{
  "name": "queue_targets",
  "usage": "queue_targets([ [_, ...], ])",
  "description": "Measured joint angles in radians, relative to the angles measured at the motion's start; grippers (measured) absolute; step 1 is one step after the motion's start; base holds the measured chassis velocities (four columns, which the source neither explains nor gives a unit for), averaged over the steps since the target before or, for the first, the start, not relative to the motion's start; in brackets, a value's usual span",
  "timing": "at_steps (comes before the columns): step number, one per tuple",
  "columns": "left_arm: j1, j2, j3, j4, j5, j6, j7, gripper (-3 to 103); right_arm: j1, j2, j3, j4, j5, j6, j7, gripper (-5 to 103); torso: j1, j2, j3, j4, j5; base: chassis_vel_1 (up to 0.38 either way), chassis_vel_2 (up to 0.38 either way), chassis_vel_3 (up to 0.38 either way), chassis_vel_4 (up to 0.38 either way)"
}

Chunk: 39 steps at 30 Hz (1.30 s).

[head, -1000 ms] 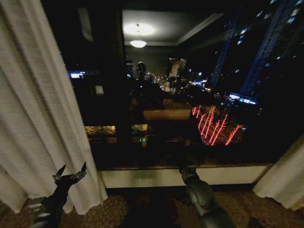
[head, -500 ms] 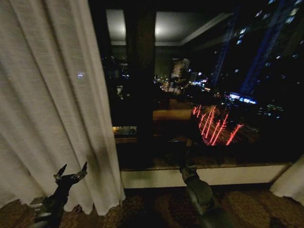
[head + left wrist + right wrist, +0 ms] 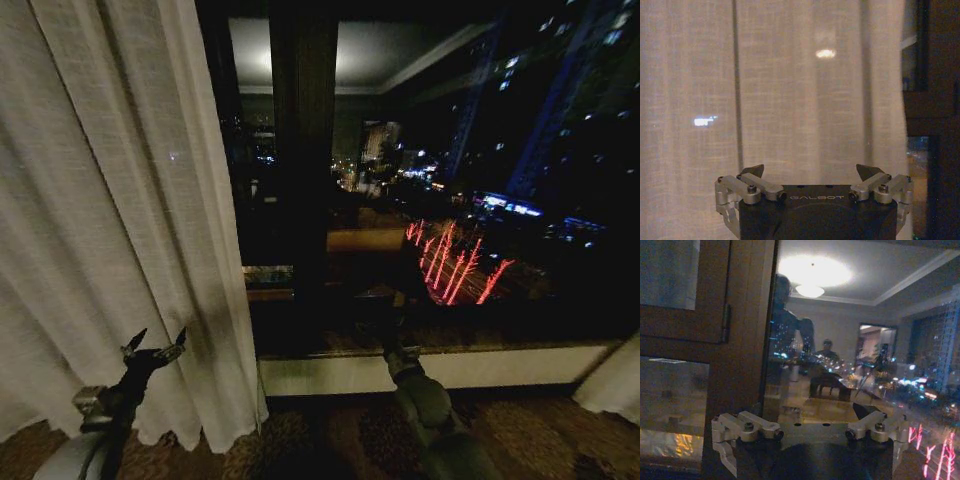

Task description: Open the curtains by pulling them apart, changing their state from closed to fully open.

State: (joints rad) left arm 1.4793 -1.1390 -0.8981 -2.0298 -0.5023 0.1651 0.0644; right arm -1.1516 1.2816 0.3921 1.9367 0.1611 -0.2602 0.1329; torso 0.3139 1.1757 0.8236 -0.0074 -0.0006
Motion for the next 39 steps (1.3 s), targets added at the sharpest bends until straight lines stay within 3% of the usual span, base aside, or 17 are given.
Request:
queue_targets([
  [13, -0.204, 0.151, 0.096, 0.147, -0.062, 0.034, -0.036, 100, 0.053, 0.017, 0.002, -0.04, -0.003, 0.002, 0.002, 100, 0.0, 0.0, 0.0, -0.0005, 0.0006, 0.0, 0.0, 0.0, 0.0],
  [22, -0.325, 0.174, 0.2, 0.237, -0.068, 0.043, -0.052, 100, 0.08, 0.015, 0.0, -0.066, -0.004, 0.001, 0.002, 100, 0.0, 0.0, 0.0, -0.0005, 0.0007, 0.0, 0.0, 0.0, 0.0],
  [31, -0.439, 0.152, 0.311, 0.312, -0.066, 0.065, -0.075, 101, 0.088, 0.009, 0.013, -0.081, -0.004, 0.0, 0.004, 100, 0.0, 0.0, 0.0, -0.0004, 0.0008, 0.0, 0.0, 0.0, 0.0],
  [33, -0.445, 0.145, 0.316, 0.316, -0.066, 0.068, -0.086, 92, 0.092, 0.011, 0.014, -0.088, -0.005, 0.0, 0.004, 100, 0.0, 0.0, 0.0, -0.0003, 0.0008, 0.0, 0.0, 0.0, 0.0],
  [35, -0.445, 0.144, 0.317, 0.317, -0.066, 0.069, -0.09, 92, 0.093, 0.012, 0.014, -0.09, -0.005, 0.0, 0.004, 100, 0.0, 0.0, 0.0, -0.0003, 0.0008, 0.0, 0.0, 0.0, 0.0],
  [39, -0.433, 0.145, 0.304, 0.318, -0.066, 0.07, -0.1, 71, 0.096, 0.018, 0.009, -0.098, -0.005, 0.0, 0.004, 100, 0.0, 0.0, 0.0, -0.0001, 0.0007, 0.0, 0.0, 0.0, 0.0],
])
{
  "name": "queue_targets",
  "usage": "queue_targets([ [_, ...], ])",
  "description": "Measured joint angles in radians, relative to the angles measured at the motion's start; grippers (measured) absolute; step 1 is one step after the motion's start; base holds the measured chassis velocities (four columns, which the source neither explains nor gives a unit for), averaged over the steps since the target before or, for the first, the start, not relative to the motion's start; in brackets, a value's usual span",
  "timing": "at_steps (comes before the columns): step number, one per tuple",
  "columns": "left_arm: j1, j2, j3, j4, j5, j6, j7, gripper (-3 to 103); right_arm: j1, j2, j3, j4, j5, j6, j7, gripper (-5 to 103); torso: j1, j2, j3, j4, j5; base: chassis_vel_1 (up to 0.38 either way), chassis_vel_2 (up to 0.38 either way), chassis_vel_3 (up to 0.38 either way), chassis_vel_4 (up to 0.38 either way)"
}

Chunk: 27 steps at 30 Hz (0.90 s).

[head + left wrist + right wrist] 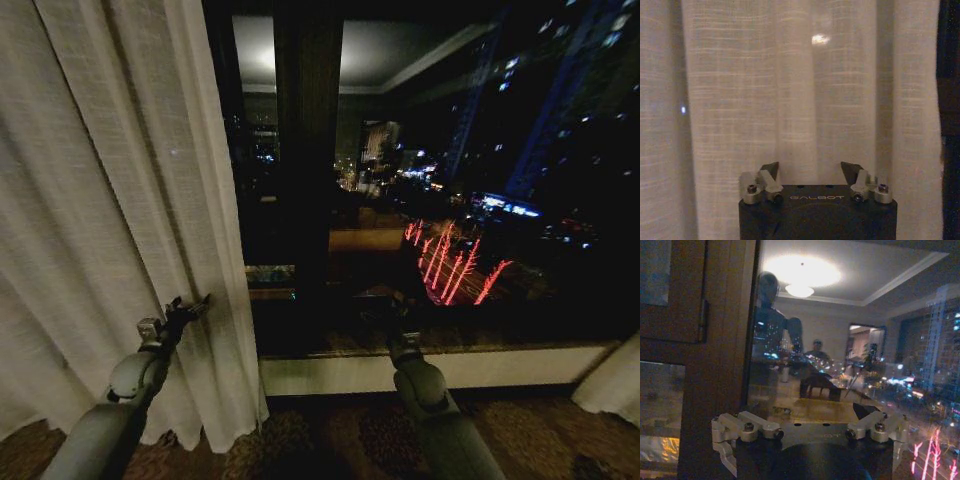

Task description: Open the curtains by pulling them apart, changing their state from closed to fully open.

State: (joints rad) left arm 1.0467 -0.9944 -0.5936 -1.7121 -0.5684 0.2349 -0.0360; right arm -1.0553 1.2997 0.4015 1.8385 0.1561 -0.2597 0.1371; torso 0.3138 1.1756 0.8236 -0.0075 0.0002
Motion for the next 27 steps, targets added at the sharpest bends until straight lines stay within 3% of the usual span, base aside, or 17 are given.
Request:
queue_targets([
  [1, 0.004, 0.001, -0.005, 0.0, 0.0, 0.0, -0.001, 65, 0.0, 0.001, -0.001, -0.001, 0.0, 0.0, 0.0, 100, 0.0, 0.0, 0.0, 0.0, 0.0, 0.0, 0.0, 0.0, 0.0],
  [3, 0.006, 0.003, -0.008, -0.001, 0.0, 0.0, -0.001, 65, 0.0, 0.001, -0.002, -0.001, 0.0, 0.0, 0.0, 100, 0.0, 0.0, 0.0, 0.0001, 0.0001, 0.0, 0.0, 0.0, 0.0],
  [6, 0.015, 0.006, -0.019, -0.006, -0.001, 0.0, -0.001, 49, 0.001, 0.001, -0.003, 0.0, 0.0, 0.0, 0.0, 100, 0.0, 0.0, 0.0, 0.0, 0.0001, 0.0, 0.0, 0.0, 0.0],
  [9, 0.02, 0.006, -0.023, -0.013, -0.001, 0.001, 0.0, 43, 0.001, 0.0, -0.003, 0.001, 0.0, 0.0, 0.0, 100, 0.0, 0.0, 0.0, -0.0001, 0.0001, 0.0, 0.0, 0.0, 0.0],
  [16, 0.039, 0.005, -0.033, -0.039, -0.002, 0.003, 0.002, 11, 0.001, -0.003, -0.006, 0.011, 0.001, 0.001, 0.0, 100, 0.0, 0.0, 0.0, -0.0002, 0.0, 0.0, 0.0, 0.0, 0.0],
  [18, 0.041, 0.005, -0.035, -0.043, -0.002, 0.003, 0.002, 11, 0.001, -0.003, -0.008, 0.012, 0.002, 0.001, 0.0, 100, 0.0, 0.0, 0.0, -0.0002, 0.0, 0.0, 0.0, 0.0, 0.0],
  [20, 0.05, 0.005, -0.041, -0.052, -0.004, 0.003, 0.003, 2, 0.0, 0.001, -0.013, 0.014, 0.003, 0.001, -0.001, 100, 0.0, 0.0, 0.0, -0.0001, 0.0, 0.0, 0.0, 0.0, 0.0],
  [27, 0.082, 0.006, -0.062, -0.083, -0.006, 0.007, 0.004, 0, -0.001, 0.003, -0.01, 0.014, -0.023, 0.015, -0.029, 100, 0.0, 0.0, 0.0, -0.0001, 0.0, 0.0, 0.0, 0.0, 0.0],
])
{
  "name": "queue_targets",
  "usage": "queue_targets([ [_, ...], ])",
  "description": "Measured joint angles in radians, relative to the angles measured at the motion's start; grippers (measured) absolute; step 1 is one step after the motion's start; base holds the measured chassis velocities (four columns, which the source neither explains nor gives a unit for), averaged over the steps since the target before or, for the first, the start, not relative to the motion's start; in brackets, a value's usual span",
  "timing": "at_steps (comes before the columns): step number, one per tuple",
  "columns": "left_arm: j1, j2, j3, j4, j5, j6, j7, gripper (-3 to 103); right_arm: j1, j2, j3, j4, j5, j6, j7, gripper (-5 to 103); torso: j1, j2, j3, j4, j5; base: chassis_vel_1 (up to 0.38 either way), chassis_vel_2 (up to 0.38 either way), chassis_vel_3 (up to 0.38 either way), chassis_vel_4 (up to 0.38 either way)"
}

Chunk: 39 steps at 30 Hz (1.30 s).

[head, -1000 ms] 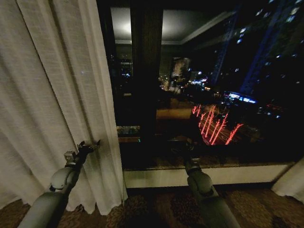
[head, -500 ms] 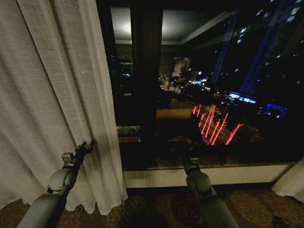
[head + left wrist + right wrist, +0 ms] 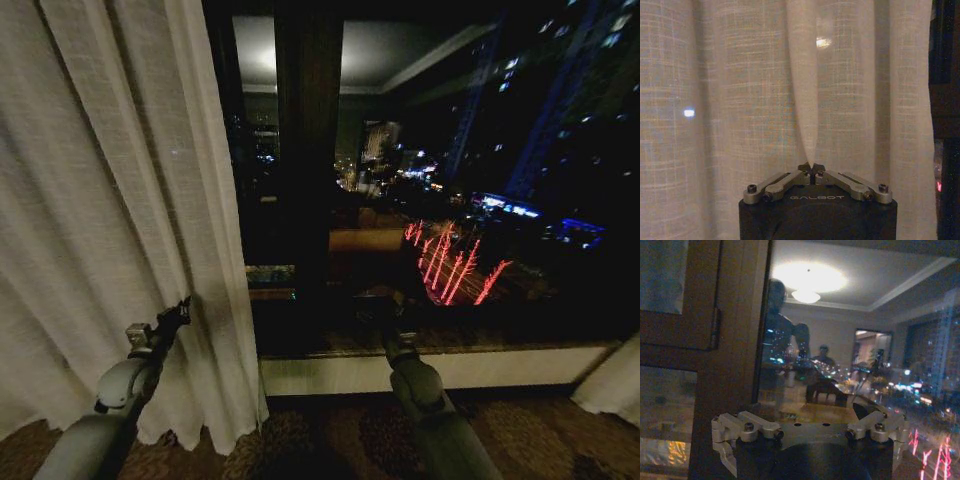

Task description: Open the curtains by pulling them apart, changing their state from closed to fully open.

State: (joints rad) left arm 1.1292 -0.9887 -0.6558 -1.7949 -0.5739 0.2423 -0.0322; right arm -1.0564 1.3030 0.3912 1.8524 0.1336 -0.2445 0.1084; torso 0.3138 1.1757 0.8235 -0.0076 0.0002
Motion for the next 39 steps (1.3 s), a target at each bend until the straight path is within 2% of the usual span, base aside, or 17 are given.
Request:
queue_targets([
  [18, 0.089, -0.024, -0.06, -0.075, -0.002, 0.005, 0.0, 0, -0.023, -0.001, -0.01, 0.025, -0.012, -0.001, -0.014, 100, 0.0, 0.0, 0.0, -0.0002, 0.0001, 0.047, 0.047, -0.043, -0.052],
  [39, 0.167, -0.05, -0.108, -0.14, 0.0, 0.004, 0.002, 0, -0.039, -0.004, -0.012, 0.048, -0.012, 0.0, -0.016, 100, 0.0, 0.0, 0.0, -0.0001, -0.0002, 0.308, 0.304, -0.297, -0.301],
])
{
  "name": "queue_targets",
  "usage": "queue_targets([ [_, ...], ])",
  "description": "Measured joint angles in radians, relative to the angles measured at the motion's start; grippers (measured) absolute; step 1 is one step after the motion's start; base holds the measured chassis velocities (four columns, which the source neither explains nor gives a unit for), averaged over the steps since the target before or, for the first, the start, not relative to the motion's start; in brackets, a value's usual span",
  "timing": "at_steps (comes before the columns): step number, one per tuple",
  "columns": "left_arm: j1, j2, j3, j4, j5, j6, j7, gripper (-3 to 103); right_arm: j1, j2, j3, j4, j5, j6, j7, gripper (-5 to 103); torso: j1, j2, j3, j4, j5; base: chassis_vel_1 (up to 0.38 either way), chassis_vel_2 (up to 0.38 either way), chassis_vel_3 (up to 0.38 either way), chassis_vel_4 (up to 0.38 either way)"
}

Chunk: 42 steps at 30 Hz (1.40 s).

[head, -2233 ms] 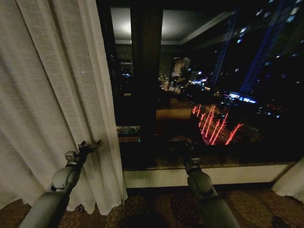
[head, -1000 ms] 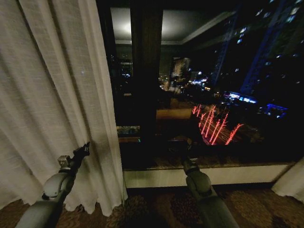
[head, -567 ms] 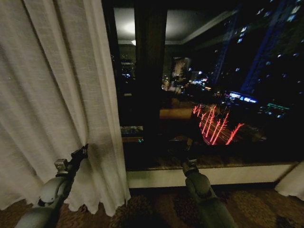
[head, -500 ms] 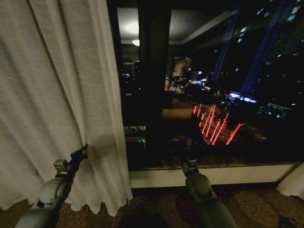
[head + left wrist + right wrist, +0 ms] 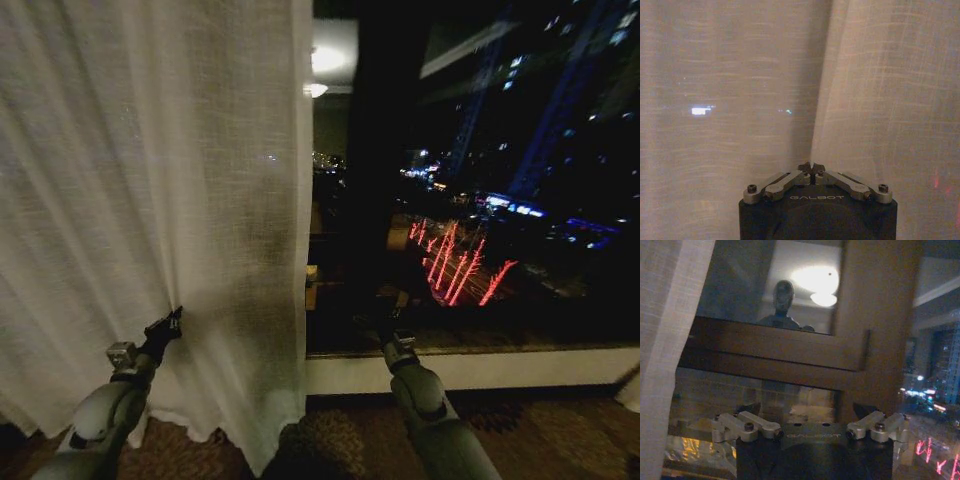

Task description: Open the curtains by pulling them apart, changing their state from closed to fully open.

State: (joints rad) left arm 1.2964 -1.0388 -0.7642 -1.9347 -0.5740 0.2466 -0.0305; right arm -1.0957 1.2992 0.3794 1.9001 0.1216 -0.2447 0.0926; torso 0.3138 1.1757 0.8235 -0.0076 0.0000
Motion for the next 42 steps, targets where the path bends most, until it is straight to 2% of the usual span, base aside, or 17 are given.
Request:
queue_targets([
  [30, 0.048, -0.027, -0.024, -0.043, 0.006, -0.003, -0.004, 0, -0.002, -0.001, -0.007, 0.001, 0.004, 0.002, -0.007, 100, 0.0, 0.0, 0.0, 0.0, 0.0004, 0.354, 0.353, -0.358, -0.349],
  [39, 0.08, -0.04, -0.043, -0.065, 0.007, -0.005, -0.005, 0, -0.002, 0.004, -0.025, 0.003, 0.005, 0.004, -0.009, 100, 0.0, 0.0, 0.0, 0.0005, -0.0003, 0.149, 0.16, -0.167, -0.182],
  [42, 0.097, -0.046, -0.055, -0.075, 0.007, -0.005, -0.005, 0, -0.002, 0.004, -0.03, 0.004, 0.005, 0.005, -0.01, 100, 0.0, 0.0, 0.0, -0.0001, 0.0002, 0.0, 0.0, 0.0, 0.0],
])
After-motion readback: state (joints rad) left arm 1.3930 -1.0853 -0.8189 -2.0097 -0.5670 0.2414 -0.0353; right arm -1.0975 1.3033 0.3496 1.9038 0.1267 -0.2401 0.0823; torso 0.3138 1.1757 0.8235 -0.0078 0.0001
